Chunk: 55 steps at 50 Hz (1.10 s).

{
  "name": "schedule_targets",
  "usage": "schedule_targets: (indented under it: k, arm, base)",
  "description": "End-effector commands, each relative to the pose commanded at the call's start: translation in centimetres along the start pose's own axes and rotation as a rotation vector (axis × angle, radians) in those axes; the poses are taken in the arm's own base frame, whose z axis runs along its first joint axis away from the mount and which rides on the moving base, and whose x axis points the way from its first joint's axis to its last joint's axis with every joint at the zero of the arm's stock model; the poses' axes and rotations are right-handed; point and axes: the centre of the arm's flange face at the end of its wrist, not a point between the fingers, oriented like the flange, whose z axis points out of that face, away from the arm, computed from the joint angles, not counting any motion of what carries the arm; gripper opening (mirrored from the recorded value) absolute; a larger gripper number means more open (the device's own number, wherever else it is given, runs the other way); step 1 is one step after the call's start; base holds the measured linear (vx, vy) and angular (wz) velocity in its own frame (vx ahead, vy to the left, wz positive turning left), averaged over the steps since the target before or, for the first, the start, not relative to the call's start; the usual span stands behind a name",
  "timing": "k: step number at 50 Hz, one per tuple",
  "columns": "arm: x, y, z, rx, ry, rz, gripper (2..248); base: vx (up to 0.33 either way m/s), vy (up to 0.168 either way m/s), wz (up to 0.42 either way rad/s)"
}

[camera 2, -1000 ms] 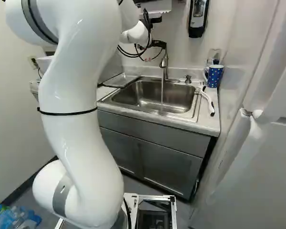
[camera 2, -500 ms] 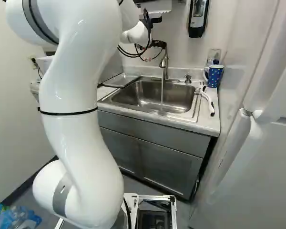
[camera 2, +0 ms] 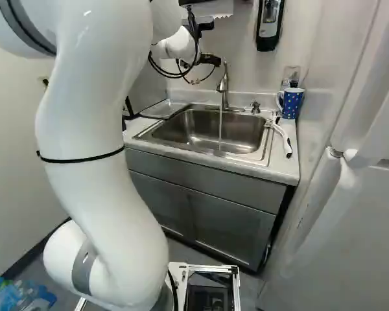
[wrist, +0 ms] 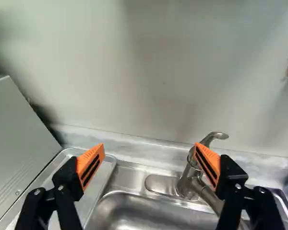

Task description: Rinse the cup and place it in the tray

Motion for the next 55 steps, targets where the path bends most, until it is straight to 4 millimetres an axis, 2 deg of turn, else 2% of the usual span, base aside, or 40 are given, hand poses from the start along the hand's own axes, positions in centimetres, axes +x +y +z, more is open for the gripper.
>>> schedule_targets:
  k: [36, 55]
  arm:
    - [-2.3, -3.9, -5.9, 0.063, -0.109, -0.024, 247]
    - [-3.9, -4.7, -8.9, 0.079, -0.194, -0.034, 247]
  base:
    - [0.0, 0.0, 0.0]
    - [0.0, 0.0, 0.0]
